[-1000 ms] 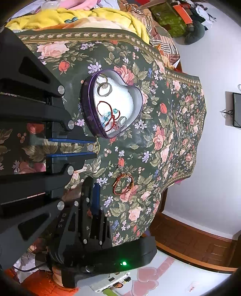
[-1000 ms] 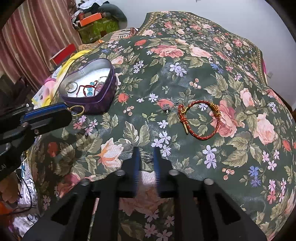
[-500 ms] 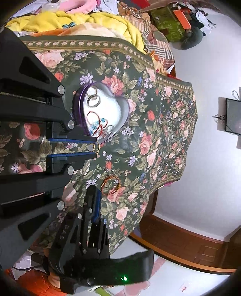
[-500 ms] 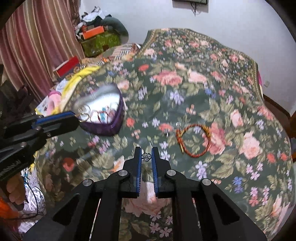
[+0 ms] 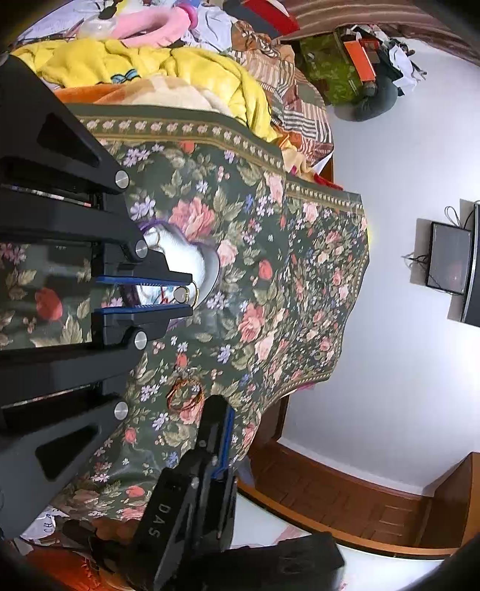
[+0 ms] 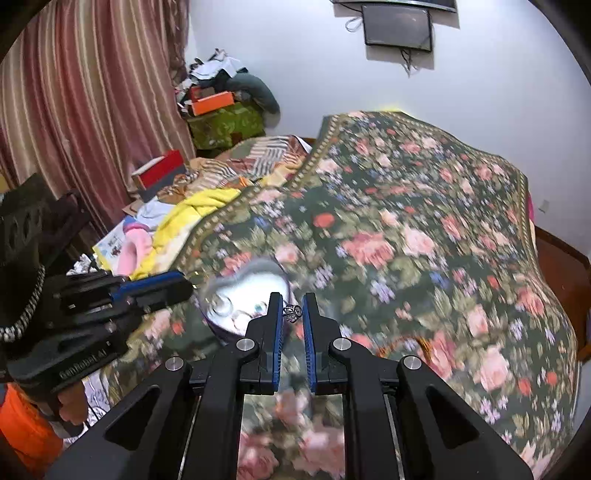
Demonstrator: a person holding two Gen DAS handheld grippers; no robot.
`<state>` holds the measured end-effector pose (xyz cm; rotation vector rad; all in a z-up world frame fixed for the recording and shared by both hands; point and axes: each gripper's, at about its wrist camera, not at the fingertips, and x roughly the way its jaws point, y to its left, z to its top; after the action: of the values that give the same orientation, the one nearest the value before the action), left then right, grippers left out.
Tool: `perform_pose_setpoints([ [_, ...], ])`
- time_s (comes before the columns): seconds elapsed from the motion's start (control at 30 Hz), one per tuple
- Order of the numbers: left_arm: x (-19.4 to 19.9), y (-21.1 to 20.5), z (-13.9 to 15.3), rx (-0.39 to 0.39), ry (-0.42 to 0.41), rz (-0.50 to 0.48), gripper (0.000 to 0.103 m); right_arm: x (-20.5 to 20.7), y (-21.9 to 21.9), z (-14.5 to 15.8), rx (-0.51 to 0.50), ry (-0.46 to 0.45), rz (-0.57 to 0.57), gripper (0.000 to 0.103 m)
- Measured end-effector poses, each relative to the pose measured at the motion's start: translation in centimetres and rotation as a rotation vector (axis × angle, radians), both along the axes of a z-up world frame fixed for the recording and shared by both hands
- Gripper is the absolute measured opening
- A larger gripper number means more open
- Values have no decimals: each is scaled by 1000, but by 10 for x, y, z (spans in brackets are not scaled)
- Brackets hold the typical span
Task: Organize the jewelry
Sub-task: 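Carry the gold ring to the tin with the left tool while the right tool grasps a silver charm, then open both tools to drop the gold ring and silver charm into the tin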
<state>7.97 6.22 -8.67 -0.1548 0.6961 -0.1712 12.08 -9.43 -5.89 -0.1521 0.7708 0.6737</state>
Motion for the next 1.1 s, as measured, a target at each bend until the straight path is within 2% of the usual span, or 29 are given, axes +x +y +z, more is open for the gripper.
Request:
perform_pose_setpoints([
  [0.23, 7, 12, -4, 7, 14, 15, 7, 11, 28, 5, 16, -14, 56, 9],
  [0.6, 29, 18, -22, 20, 63, -3, 7, 40, 60, -18, -2, 48, 106, 9],
  [1.1, 50, 10, -44, 16, 126, -20, 7, 60, 62, -49, -29, 150, 100, 9],
])
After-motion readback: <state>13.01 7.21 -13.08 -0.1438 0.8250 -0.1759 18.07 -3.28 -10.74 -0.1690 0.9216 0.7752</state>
